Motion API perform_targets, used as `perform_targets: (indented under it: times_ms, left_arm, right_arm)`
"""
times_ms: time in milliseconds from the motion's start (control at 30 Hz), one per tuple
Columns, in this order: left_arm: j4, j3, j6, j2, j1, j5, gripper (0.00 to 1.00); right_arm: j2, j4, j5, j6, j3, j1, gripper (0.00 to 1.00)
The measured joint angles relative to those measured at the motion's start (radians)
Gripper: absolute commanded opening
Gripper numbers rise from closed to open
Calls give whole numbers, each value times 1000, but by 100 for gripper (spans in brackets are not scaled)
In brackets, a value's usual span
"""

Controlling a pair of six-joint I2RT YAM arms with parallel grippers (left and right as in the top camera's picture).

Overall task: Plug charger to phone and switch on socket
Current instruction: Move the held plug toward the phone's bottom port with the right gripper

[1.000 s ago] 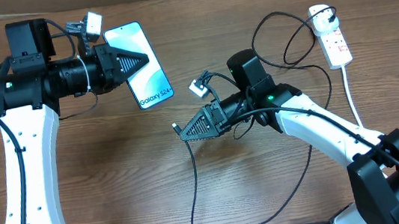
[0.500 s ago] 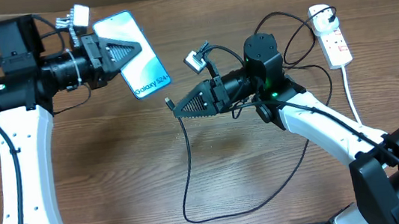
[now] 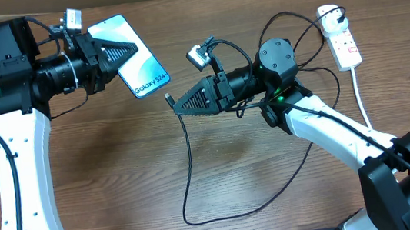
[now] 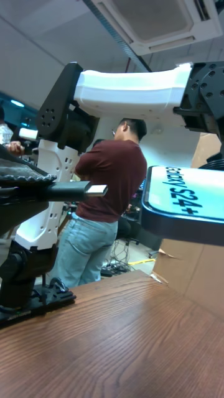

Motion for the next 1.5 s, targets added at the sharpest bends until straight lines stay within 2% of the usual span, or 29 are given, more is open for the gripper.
perform_targets:
  times_ms: [800, 1500]
  left_arm:
    - [-124, 0, 27, 0, 0, -38, 4]
    - [-136, 0, 27, 0, 0, -37, 4]
  right_arm:
    - [0, 5, 24, 76, 0, 32, 4]
    - [0, 4, 34, 77, 0, 52, 4]
